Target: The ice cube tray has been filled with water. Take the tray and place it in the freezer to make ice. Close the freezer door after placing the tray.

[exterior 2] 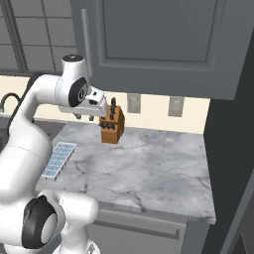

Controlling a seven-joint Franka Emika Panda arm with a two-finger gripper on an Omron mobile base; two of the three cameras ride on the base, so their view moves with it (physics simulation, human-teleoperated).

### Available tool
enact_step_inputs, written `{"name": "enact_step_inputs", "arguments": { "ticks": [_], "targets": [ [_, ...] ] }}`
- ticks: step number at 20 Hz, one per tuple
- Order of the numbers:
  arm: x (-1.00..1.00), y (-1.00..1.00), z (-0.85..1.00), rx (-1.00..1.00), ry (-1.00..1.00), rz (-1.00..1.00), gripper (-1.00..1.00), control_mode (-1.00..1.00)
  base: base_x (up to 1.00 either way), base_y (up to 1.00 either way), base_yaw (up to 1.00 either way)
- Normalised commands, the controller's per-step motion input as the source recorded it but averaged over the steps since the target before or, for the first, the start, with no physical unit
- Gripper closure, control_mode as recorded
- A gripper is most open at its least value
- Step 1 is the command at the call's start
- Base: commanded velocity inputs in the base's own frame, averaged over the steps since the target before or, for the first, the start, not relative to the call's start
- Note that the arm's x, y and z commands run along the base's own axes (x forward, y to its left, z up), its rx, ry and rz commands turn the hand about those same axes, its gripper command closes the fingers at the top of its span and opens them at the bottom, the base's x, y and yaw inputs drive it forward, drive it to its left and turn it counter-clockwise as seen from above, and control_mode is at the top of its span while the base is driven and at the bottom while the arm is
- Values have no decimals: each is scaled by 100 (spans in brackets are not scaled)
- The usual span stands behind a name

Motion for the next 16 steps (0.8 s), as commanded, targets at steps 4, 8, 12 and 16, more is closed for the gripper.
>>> {"name": "enact_step_inputs", "arguments": {
  "ticks": [4,8,12,16],
  "targets": [
    [4,36,-19,0,-10,-21,-100,-100,0,0,0],
    [0,37,-20,0,0,-23,-100,-100,0,0,0],
    [0,41,-27,0,0,-16,-100,-100,0,0,0],
    [0,43,-2,0,3,-12,-100,-100,0,0,0]
  ]
}}
